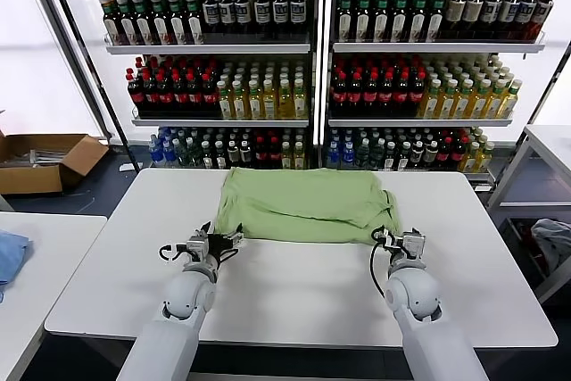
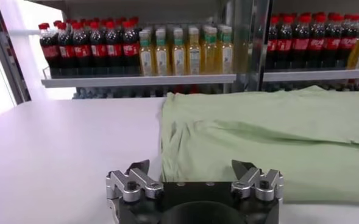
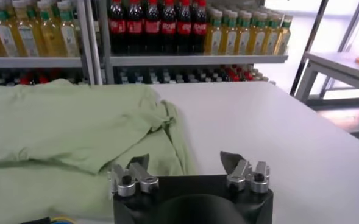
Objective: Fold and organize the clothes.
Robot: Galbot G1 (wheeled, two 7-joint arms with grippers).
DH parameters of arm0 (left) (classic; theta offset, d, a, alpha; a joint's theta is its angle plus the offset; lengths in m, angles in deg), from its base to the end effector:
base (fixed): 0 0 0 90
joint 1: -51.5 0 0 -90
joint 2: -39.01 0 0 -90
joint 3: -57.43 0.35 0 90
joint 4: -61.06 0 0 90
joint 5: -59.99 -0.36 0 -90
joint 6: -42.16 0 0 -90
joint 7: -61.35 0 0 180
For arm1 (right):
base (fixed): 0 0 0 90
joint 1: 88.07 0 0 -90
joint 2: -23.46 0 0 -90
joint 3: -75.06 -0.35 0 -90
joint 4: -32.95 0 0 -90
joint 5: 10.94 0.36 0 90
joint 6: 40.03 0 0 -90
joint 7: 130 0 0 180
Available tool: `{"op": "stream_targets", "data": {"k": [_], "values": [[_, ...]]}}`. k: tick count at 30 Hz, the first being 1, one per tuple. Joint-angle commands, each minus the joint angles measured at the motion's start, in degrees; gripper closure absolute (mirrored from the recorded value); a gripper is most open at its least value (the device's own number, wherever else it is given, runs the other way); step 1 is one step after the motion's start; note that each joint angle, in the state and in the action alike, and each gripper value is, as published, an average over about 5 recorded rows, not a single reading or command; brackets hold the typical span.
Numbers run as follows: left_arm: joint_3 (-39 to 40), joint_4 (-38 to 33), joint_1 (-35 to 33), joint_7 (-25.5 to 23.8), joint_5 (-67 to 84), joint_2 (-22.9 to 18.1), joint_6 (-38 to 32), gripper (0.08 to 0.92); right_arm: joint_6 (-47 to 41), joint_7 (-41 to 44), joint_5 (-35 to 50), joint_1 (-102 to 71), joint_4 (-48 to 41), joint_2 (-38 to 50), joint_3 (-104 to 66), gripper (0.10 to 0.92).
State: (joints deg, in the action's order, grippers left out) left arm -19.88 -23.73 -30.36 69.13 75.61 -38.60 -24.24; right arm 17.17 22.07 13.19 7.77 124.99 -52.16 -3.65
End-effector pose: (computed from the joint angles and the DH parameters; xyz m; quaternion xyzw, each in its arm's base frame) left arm 0.4015 0.0052 -0.3372 -0.0325 -0.9785 -0.0180 0.2027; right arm 0.3860 -0.0155 -0.3064 -0.1137 -0.9613 0.0121 0.2508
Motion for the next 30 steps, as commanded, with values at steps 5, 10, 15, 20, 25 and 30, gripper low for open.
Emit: {"op": "stream_targets", "data": {"k": [5, 10, 15, 20, 25, 30], "values": [[0.2, 0.0, -0.7, -0.4, -0.1, 0.5, 1.6, 0.351, -0.4, -0.1, 0.4, -0.6, -1.9, -0.6, 0.1, 0.623], [0.3, 0.1, -1.0, -0.6, -0.1, 0.5, 1.6, 0.498, -0.4, 0.0, 0.4, -1.7, -1.0, -0.4, -0.2, 0.770], [0.1, -1.1, -1.5, -0.7, 0.0, 0.9, 1.5, 0.646, -0.3, -0.3, 0.3, -4.1, 2.4, 0.1, -0.6, 0.880], [0.0, -5.0, -3.6, -0.6, -0.1, 1.8, 1.3, 0.784, -0.4, -0.3, 0.2, -8.0, 9.0, 1.3, -0.8, 0.886], [0.0, -12.3, -8.2, -0.2, -0.4, 2.6, 1.5, 0.900, -0.4, -0.8, -0.5, -12.1, 15.5, 1.4, -1.4, 0.886], [-0.7, -22.6, -15.4, 0.9, -1.0, 3.7, 1.7, 0.910, -0.4, -1.6, -1.4, -17.7, 23.4, 1.2, -2.3, 0.886]]}}
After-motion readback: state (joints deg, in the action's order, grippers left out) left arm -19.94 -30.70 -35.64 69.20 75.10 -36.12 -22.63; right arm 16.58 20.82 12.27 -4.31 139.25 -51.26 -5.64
